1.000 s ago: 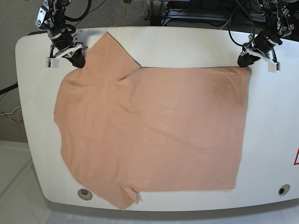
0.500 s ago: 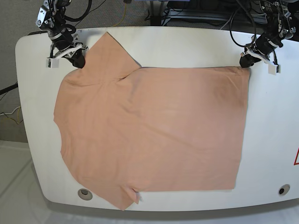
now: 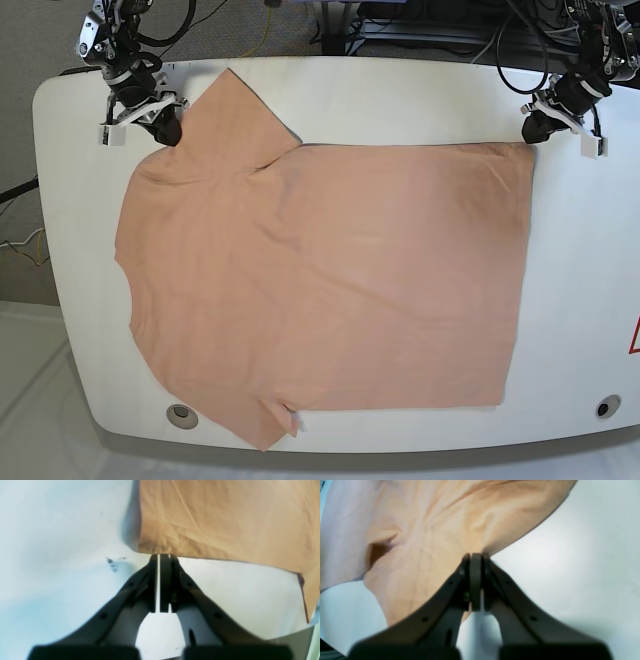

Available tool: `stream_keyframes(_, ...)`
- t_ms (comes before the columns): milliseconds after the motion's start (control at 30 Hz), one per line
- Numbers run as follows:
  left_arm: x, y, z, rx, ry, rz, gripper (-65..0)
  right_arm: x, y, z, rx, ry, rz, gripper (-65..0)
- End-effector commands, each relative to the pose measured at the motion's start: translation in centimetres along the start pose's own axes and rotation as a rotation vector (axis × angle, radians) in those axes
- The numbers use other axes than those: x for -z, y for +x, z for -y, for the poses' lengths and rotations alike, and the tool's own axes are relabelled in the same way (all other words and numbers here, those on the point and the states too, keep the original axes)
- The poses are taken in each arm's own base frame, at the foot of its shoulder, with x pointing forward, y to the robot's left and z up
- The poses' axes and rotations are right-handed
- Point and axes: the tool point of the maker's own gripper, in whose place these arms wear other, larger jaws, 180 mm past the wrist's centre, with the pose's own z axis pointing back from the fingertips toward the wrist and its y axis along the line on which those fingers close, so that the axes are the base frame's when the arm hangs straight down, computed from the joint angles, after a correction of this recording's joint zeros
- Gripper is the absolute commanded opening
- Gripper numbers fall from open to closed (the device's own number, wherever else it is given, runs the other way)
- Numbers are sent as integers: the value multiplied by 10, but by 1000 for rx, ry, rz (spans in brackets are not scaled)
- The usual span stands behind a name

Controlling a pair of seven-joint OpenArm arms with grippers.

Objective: Fold the T-shirt properly

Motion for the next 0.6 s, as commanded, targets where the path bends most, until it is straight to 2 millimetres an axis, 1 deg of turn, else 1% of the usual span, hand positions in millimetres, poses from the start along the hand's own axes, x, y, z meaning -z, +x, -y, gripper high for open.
stream_keyframes(0, -4, 16, -1, 19, -7, 45, -616, -3, 7, 2, -19, -10, 12, -650)
stream_keyframes(67, -4, 18, -1, 20, -10, 46, -607, -3, 8, 2, -20, -9, 13, -650)
stream_keyframes(133, -3, 18, -1, 17, -11, 38, -583, -3, 8, 1, -20, -7, 16, -650)
stream_keyframes(200, 0, 14, 5, 9, -37, -21, -442, -2, 6, 0, -16, -4, 10, -650)
stream_keyframes(333, 2, 10, 6, 7, -41, -46, -380, -2, 5, 2, -16, -8, 4, -650)
stream_keyframes(467, 3, 13, 5, 0, -39, -33, -383, -2, 5, 2, -15, -8, 6, -650)
stream_keyframes(567, 2, 18, 3, 0, -28, -3, -424, -2, 6, 1, -15, -5, 10, -650)
